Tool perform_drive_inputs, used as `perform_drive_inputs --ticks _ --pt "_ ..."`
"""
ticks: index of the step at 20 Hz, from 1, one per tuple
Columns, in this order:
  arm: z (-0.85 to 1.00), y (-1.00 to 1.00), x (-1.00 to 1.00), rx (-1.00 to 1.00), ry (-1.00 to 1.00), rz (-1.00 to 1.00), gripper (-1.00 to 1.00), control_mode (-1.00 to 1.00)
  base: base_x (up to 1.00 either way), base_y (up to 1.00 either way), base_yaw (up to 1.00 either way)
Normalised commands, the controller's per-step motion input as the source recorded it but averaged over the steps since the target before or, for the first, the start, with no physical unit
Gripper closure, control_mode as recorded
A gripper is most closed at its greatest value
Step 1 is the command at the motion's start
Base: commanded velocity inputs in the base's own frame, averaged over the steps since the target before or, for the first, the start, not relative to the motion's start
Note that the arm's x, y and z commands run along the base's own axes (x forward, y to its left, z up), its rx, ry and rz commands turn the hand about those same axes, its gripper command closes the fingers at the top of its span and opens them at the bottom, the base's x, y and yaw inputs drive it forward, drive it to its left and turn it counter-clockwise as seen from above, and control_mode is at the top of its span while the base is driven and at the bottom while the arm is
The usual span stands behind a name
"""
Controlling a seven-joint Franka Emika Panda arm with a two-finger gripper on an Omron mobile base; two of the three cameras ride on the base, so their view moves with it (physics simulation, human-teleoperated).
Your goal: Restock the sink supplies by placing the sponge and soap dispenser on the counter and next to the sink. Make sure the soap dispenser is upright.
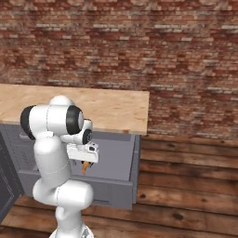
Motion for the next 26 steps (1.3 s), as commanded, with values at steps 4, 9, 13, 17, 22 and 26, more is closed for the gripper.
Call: perform_drive_inputs --ticks 4,9,13,17,22,26 --pt "-0.2 0.04 0.26 -0.01 -0.02 0.0 -1.0 -1.0 0.0 0.0 0.0" --pt "-0.24 0.05 0.28 -0.01 -0.01 0.0 -1.0 -1.0 0.0 0.0 0.0" --pt "-0.19 0.01 0.35 0.0 -0.01 0.0 -1.0 -1.0 0.0 0.0 0.0" --pt "-0.21 0.0 0.32 0.0 -0.01 0.0 -1.0 -1.0 0.0 0.0 0.0" --pt "-0.22 0.0 0.13 0.0 -0.01 0.0 -1.0 -1.0 0.0 0.0 0.0" --pt "-0.22 0.0 -0.1 -0.01 -0.07 0.0 -1.0 -1.0 0.0 0.0 0.0"
